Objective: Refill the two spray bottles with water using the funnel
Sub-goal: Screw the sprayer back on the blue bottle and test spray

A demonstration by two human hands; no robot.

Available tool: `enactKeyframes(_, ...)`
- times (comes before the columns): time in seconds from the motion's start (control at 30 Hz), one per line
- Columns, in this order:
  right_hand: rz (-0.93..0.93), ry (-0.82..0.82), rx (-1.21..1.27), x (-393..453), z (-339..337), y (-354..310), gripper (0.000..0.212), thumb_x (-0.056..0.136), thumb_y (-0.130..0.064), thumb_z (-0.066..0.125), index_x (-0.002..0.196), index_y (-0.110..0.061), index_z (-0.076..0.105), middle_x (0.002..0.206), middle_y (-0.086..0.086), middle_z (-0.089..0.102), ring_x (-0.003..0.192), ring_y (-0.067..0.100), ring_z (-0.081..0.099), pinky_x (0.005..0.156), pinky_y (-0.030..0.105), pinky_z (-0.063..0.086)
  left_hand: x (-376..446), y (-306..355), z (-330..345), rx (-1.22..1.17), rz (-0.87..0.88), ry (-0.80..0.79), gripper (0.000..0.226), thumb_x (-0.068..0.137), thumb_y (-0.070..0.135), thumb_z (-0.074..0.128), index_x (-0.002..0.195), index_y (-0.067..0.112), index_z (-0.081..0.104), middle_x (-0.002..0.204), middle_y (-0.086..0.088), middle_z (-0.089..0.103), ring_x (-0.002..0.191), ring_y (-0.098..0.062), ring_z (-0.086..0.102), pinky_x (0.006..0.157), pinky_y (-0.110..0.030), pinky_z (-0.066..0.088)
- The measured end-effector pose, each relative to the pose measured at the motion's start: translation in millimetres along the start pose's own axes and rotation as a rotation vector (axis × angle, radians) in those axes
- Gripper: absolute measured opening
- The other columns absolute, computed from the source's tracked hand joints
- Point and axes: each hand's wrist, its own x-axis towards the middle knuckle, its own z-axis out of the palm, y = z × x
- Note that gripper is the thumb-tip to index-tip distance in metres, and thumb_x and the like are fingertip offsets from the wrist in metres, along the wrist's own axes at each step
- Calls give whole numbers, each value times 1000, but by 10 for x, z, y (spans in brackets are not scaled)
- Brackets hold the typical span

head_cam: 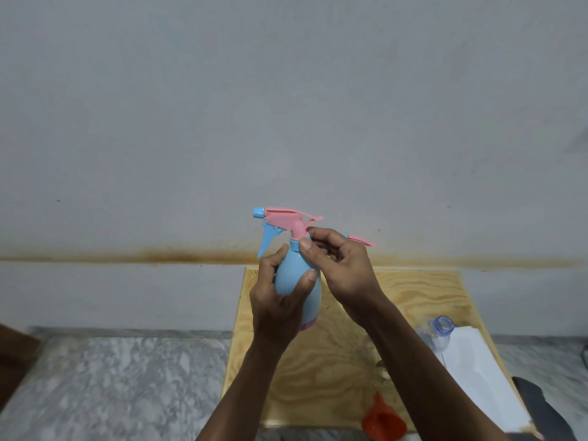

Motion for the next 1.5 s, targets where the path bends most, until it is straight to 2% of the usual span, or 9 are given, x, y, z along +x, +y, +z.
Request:
enactKeyframes(0.17, -28, -20, -42, -3, -23, 9, 24, 93, -21, 70, 116, -15, 70, 105, -1, 74, 99, 16, 67, 88, 32, 57, -12, -18, -5, 11, 5, -2, 60, 77, 47, 69, 122, 10, 56, 118, 16, 61, 101, 8, 63, 75, -10, 52)
enactKeyframes(0.3, -15, -34, -31, 4, -39, 5, 24, 93, -23, 70, 116, -17, 69, 106, 1, 73, 101, 19, 67, 92, 39, 57, -4, -45, -5, 35, 9, -8, 63, 78, 48, 69, 124, 6, 57, 119, 0, 65, 100, -7, 67, 74, -19, 57)
enactKeyframes(0.63, -5, -40, -7, 53, -93, -51, 30, 89, -19, 74, 116, -13, 62, 104, 5, 69, 94, 6, 64, 80, 24, 52, 48, -76, 120, 82, 77, -22, 57, 82, 38, 69, 122, -1, 57, 113, -5, 64, 100, -5, 65, 77, -15, 55)
enactKeyframes(0.73, -20, -39, -20, 82, -93, -69, 25, 94, -21, 69, 118, -16, 66, 103, 0, 72, 98, 10, 66, 84, 29, 56, 91, -63, 143, 90, 62, -27, 55, 82, 40, 69, 123, 7, 56, 114, -1, 63, 101, 9, 63, 76, -11, 54)
enactKeyframes(0.83, -19, 10, -6, 112, -67, -60, 20, 93, -21, 70, 112, -16, 70, 100, -1, 74, 100, 16, 68, 90, 38, 57, 128, -46, 151, 70, 14, -15, 55, 80, 45, 69, 124, 18, 53, 116, 2, 64, 102, 7, 64, 77, -13, 54)
enactKeyframes(1.0, 23, 97, 92, 119, 22, -25, 27, 86, -17, 77, 108, -11, 64, 100, 3, 72, 94, 12, 69, 82, 28, 58, 161, -56, 138, 78, -29, -39, 57, 78, 50, 68, 126, 25, 50, 116, 20, 60, 102, 4, 64, 75, -17, 56)
enactKeyframes(1.17, 42, 81, 159, 135, 20, -49, 24, 90, -12, 72, 112, -10, 62, 105, 5, 73, 94, 8, 71, 78, 24, 56, 220, 17, 152, 20, -91, -41, 63, 72, 54, 68, 125, 25, 50, 116, 12, 61, 101, 5, 63, 73, -11, 53)
enactKeyframes(1.33, 39, 53, 113, 173, 28, -106, 30, 92, -22, 70, 122, -21, 67, 114, -6, 73, 111, 10, 67, 91, 34, 58, 274, 63, 142, -16, -109, -46, 64, 71, 54, 69, 125, 24, 52, 116, 13, 61, 101, 1, 64, 71, -12, 53)
enactKeyframes(1.5, 55, 48, 72, 230, 18, -141, 27, 87, -29, 75, 113, -22, 72, 109, -4, 74, 111, 17, 67, 99, 48, 54, 303, 61, 122, -53, -117, -38, 63, 73, 51, 72, 124, 17, 57, 119, 0, 66, 104, -12, 68, 75, -20, 56)
